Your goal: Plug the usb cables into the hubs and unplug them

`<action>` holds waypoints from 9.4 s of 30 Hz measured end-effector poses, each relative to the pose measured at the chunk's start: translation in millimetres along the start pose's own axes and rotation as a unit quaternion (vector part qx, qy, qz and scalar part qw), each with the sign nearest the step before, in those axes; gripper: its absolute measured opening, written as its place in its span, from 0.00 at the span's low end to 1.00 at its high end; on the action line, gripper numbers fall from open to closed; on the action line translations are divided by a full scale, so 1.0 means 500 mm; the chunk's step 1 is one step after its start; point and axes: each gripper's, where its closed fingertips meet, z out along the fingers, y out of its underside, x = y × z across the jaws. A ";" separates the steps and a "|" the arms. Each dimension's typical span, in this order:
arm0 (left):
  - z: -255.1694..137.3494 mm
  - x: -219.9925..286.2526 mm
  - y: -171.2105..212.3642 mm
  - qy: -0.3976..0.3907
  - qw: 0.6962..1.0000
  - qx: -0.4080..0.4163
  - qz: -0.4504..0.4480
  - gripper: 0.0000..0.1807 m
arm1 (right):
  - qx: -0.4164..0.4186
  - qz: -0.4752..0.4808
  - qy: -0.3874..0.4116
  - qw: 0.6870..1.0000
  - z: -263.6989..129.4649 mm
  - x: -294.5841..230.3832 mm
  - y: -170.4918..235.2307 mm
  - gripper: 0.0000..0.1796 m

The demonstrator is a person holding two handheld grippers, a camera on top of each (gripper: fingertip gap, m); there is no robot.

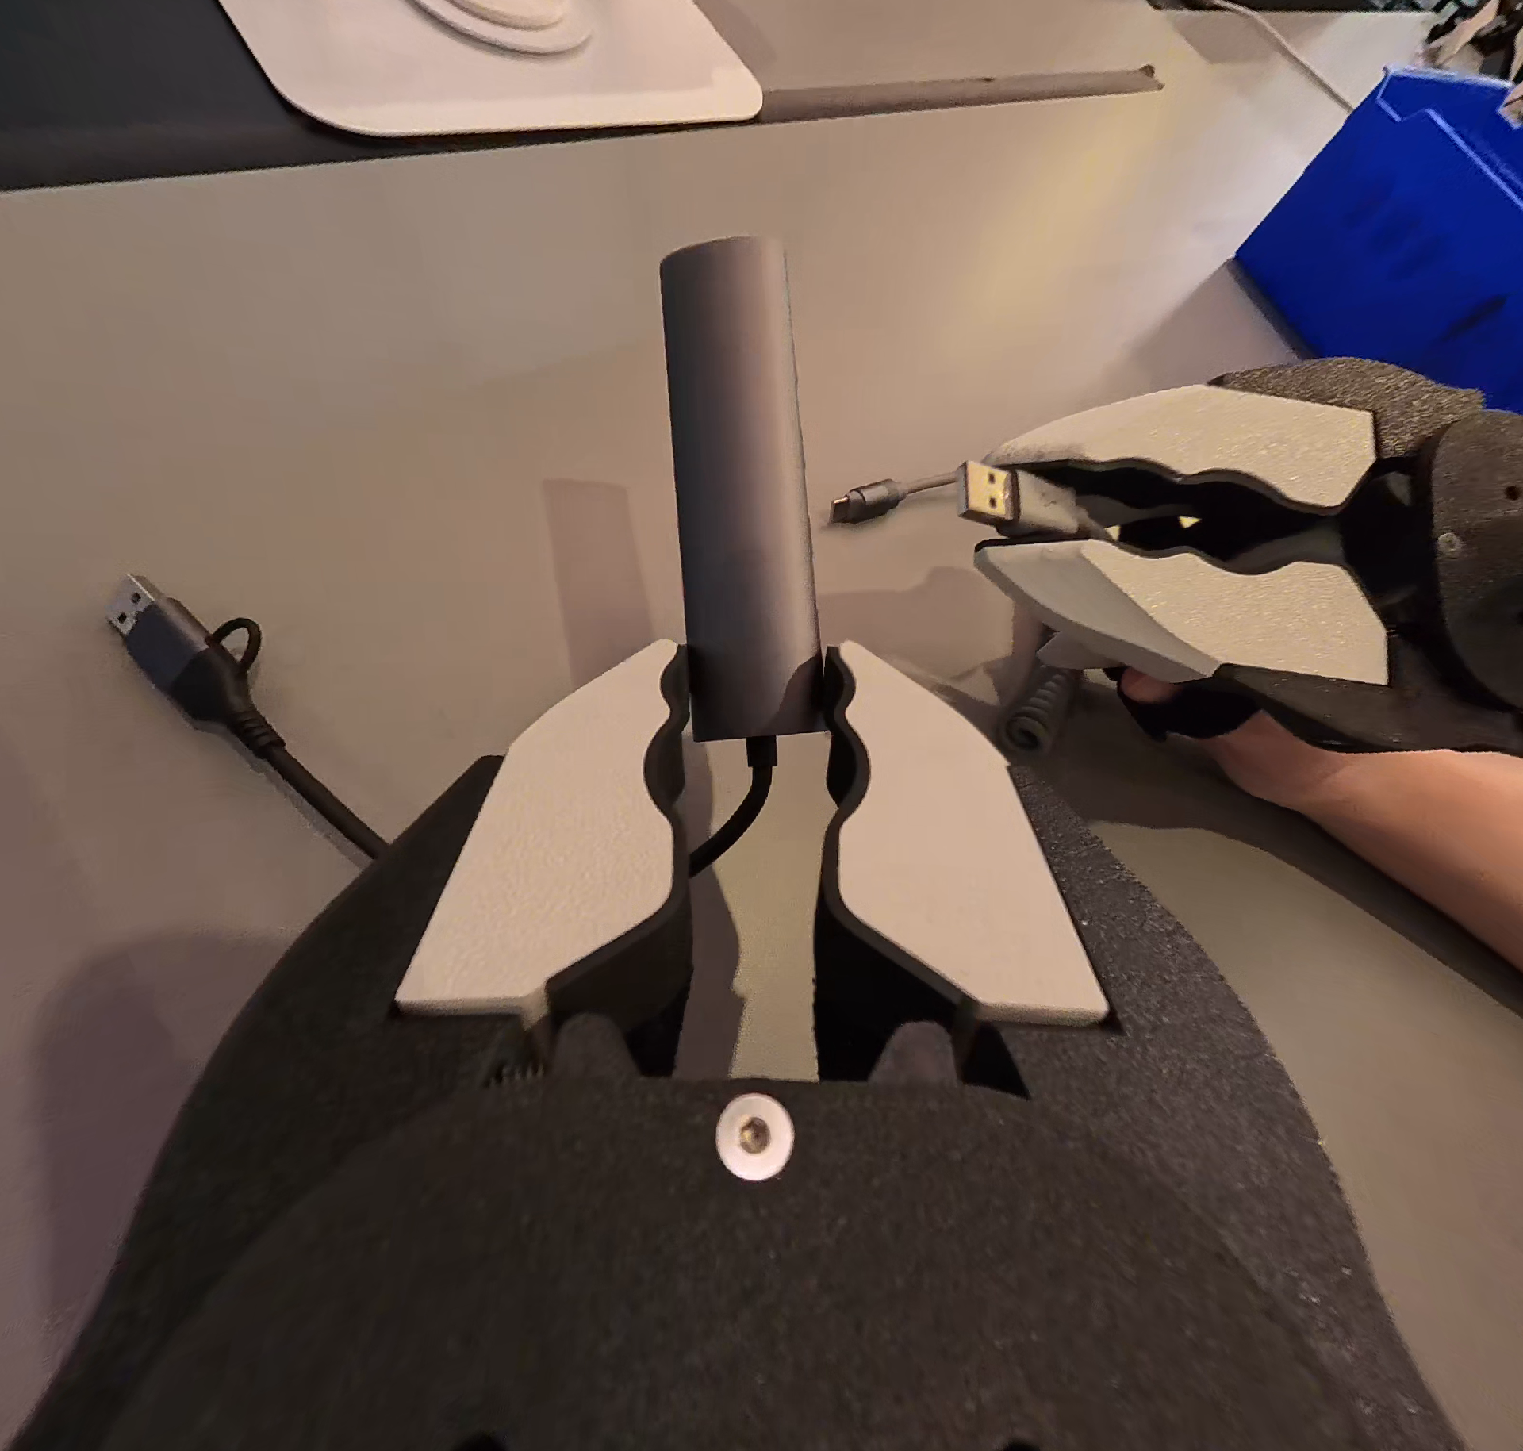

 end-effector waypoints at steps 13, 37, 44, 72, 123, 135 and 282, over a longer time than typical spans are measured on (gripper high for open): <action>-0.006 0.004 0.003 0.026 1.000 -0.007 -0.004 0.17 | -0.015 0.001 -0.009 1.000 0.006 -0.005 0.010 0.09; 0.008 0.018 0.033 0.020 0.997 -0.061 0.050 0.17 | -0.051 -0.021 -0.032 0.998 0.020 -0.027 0.030 0.09; 0.009 0.024 0.033 0.021 0.996 -0.062 0.062 0.17 | -0.059 -0.020 -0.031 0.998 0.022 -0.026 0.035 0.09; 0.011 0.028 0.032 -0.021 0.989 -0.070 0.130 0.17 | -0.069 -0.054 -0.019 0.996 0.020 -0.020 0.041 0.09; 0.010 0.042 0.006 -0.060 0.978 -0.034 0.196 0.17 | -0.070 -0.094 -0.002 0.993 0.008 0.000 0.029 0.09; 0.010 0.041 0.001 -0.071 0.974 -0.026 0.214 0.17 | -0.080 -0.046 -0.007 0.996 0.010 0.003 0.032 0.09; -0.001 0.197 0.045 0.043 0.882 0.050 0.466 0.02 | -0.089 0.231 -0.442 0.862 -0.112 -0.098 0.014 0.15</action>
